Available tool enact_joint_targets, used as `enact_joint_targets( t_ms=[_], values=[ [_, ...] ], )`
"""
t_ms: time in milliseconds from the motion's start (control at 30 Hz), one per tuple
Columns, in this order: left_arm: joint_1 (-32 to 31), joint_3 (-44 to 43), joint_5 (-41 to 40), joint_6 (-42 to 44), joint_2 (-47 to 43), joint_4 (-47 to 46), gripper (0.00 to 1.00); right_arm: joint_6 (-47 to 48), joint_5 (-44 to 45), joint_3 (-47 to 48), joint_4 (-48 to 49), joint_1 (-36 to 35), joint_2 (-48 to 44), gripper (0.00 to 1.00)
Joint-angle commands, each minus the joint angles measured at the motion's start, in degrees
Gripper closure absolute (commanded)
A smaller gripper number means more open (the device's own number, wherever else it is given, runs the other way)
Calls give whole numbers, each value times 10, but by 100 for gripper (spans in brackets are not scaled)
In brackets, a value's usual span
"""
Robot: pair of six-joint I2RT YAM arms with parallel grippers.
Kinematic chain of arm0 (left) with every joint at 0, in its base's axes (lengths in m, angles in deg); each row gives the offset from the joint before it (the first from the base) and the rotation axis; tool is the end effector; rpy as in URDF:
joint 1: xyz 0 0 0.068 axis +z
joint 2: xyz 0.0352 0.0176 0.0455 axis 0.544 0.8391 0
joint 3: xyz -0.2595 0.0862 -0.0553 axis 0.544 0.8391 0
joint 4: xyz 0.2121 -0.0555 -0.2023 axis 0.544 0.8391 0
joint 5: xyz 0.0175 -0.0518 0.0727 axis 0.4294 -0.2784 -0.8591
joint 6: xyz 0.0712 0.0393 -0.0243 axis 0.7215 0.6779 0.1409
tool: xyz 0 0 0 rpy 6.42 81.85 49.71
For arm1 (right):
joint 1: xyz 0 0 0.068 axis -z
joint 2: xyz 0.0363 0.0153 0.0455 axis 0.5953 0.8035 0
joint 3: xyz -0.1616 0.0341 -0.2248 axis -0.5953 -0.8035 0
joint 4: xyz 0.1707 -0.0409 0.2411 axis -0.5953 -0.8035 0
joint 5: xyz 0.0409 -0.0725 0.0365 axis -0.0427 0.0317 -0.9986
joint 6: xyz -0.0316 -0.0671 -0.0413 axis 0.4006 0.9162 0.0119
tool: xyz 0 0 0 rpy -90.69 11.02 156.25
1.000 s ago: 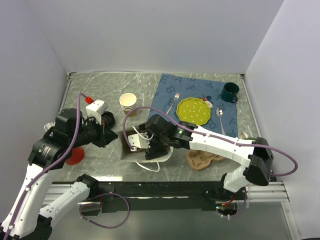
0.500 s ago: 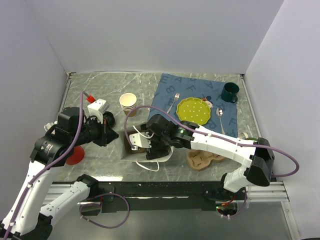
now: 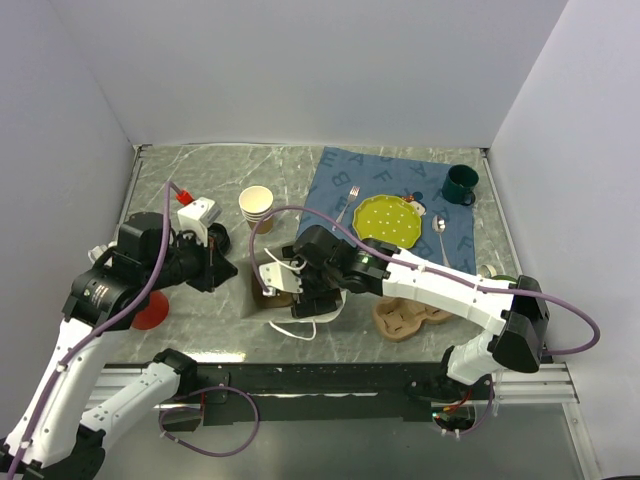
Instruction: Pack the takeout coffee
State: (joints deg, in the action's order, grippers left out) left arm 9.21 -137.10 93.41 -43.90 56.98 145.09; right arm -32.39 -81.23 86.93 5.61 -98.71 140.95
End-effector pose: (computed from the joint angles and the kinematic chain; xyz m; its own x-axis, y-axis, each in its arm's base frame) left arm 0.1583 -0.0967 0.3945 -0.6448 0.0487 -0.7628 0.4972 0.7846 -0.3703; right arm 0.1714 0.3364 0.2776 0.3587 -0.7943 -0.4903 -0.9057 -0.1690 -0.3888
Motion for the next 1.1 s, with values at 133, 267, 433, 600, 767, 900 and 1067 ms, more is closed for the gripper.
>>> enact_joint_targets(
  t_ms=[133, 267, 433, 600, 767, 900, 1067],
  values=[
    [1, -28, -17, 19, -1, 2, 99, -39, -13, 33, -11, 19, -26, 1],
    [1, -35, -19, 25, 3, 5, 99, -51, -13, 38, -7, 20, -25, 1],
    [1, -38, -21, 26, 3, 7, 99, -63, -14, 44, 4, 23, -24, 2],
    [1, -38, -21, 25, 2, 8, 99, -68, -19, 39, 11, 26, -32, 2],
    [1, -38, -18, 25, 4, 7, 99, -71, -15, 25, 26, 27, -38, 1],
    [1, -38, -18, 25, 4, 7, 99, -72, -4, 34, 26, 28, -32, 0],
    [1, -42, -19, 25, 5, 10, 99, -72, 13, 36, 31, 28, -30, 0]
  ],
)
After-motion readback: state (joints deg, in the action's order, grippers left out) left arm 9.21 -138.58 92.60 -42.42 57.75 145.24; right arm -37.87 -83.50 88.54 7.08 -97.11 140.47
